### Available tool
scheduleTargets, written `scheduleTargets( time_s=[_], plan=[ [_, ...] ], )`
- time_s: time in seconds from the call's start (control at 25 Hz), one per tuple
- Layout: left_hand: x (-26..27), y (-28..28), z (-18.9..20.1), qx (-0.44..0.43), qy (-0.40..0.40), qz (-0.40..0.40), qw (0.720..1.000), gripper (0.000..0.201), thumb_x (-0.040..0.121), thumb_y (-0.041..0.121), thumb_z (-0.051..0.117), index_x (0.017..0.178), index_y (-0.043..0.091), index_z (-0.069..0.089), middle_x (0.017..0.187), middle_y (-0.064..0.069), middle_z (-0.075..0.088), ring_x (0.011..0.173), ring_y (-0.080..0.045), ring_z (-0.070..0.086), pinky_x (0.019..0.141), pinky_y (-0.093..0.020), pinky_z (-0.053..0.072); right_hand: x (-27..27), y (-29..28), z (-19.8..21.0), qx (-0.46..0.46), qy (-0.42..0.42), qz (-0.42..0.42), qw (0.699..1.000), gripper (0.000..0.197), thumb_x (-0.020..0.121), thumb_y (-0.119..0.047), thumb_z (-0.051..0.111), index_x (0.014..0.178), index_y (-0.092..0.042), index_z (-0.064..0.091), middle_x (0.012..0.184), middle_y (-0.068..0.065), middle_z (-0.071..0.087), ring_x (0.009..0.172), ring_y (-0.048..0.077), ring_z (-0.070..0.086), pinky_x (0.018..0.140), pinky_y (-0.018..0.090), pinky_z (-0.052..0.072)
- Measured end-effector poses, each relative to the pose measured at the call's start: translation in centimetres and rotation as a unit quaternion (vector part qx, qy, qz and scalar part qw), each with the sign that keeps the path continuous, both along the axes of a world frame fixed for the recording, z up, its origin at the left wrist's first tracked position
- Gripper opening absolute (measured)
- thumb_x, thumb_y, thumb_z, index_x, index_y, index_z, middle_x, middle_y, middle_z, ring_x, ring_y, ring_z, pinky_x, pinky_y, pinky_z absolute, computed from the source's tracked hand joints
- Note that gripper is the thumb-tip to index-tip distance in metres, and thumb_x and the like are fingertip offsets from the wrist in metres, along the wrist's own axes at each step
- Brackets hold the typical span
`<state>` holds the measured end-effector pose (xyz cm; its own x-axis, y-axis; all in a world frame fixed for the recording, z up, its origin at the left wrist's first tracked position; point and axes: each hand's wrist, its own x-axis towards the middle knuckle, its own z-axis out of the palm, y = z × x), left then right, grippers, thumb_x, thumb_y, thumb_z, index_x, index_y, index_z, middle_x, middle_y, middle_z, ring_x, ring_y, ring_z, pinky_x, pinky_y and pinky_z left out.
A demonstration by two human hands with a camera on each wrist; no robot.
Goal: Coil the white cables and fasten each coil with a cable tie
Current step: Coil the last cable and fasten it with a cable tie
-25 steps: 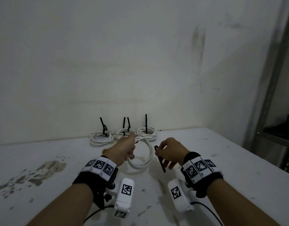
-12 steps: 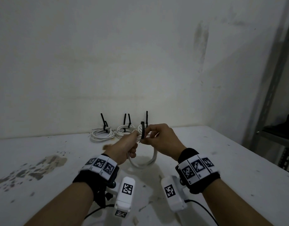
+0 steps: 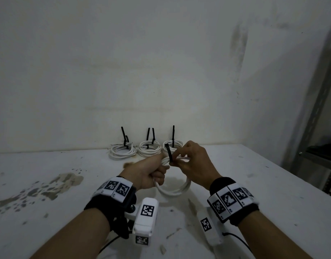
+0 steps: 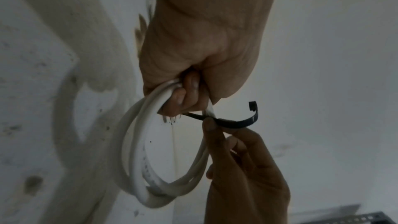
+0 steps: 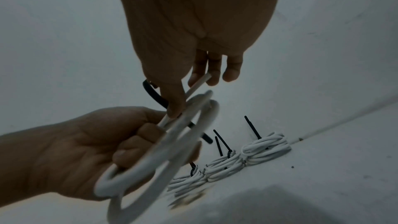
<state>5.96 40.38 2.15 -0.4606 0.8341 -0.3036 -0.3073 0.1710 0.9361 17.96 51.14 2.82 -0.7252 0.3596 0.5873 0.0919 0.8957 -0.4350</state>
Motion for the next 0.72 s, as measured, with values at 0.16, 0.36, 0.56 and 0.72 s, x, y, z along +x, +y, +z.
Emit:
scheduleTargets(
  time_s=[0.16, 0.36, 0.56, 0.72],
  plan=[
    [0.5, -0.3, 0.0, 0.044, -0.016, 0.020, 0.999, 0.037, 0.099, 0.043, 0.051, 0.071, 0.018, 0.052, 0.051, 0.007, 0.020, 0.040, -0.006, 0.013, 0.039, -0.019, 0.014, 0.1, 0.1, 0.0, 0.029, -0.002, 0.000, 1.000, 0.006, 0.083, -0.024, 0.079, 0.087, -0.027, 0.077, 0.089, 0.001, 0.056, 0.085, 0.013, 0.051, 0.066, 0.022, 0.039],
    [0.2, -0.5, -0.5, 0.078, 0.061, 0.076, 0.992, 0.020, 0.098, 0.032, 0.057, 0.089, 0.015, 0.060, 0.055, 0.006, 0.021, 0.046, -0.008, 0.015, 0.041, -0.021, 0.016, 0.4, -0.4, -0.4, 0.040, -0.010, 0.054, 0.998, 0.016, 0.078, -0.035, 0.082, 0.092, -0.028, 0.077, 0.096, -0.001, 0.053, 0.095, 0.009, 0.041, 0.077, 0.010, 0.032],
    [-0.2, -1.3, -0.9, 0.065, 0.143, 0.098, 0.983, 0.024, 0.099, 0.030, 0.056, 0.081, 0.015, 0.059, 0.054, 0.004, 0.023, 0.045, -0.009, 0.019, 0.041, -0.022, 0.019, 0.8, -1.5, -0.4, 0.019, 0.013, 0.079, 0.997, 0.008, 0.084, -0.030, 0.078, 0.087, -0.024, 0.074, 0.088, -0.024, 0.058, 0.091, -0.003, 0.046, 0.079, 0.011, 0.033],
    [-0.2, -2.2, -1.1, 0.052, 0.212, 0.106, 0.970, 0.018, 0.097, 0.026, 0.059, 0.090, 0.017, 0.074, 0.049, 0.006, 0.028, 0.044, -0.010, 0.022, 0.043, -0.023, 0.023, 0.1, -2.5, -0.1, -0.072, 0.041, 0.075, 0.994, 0.009, 0.088, -0.022, 0.074, 0.084, -0.017, 0.068, 0.079, -0.013, 0.066, 0.078, 0.003, 0.058, 0.068, 0.010, 0.040]
  ],
)
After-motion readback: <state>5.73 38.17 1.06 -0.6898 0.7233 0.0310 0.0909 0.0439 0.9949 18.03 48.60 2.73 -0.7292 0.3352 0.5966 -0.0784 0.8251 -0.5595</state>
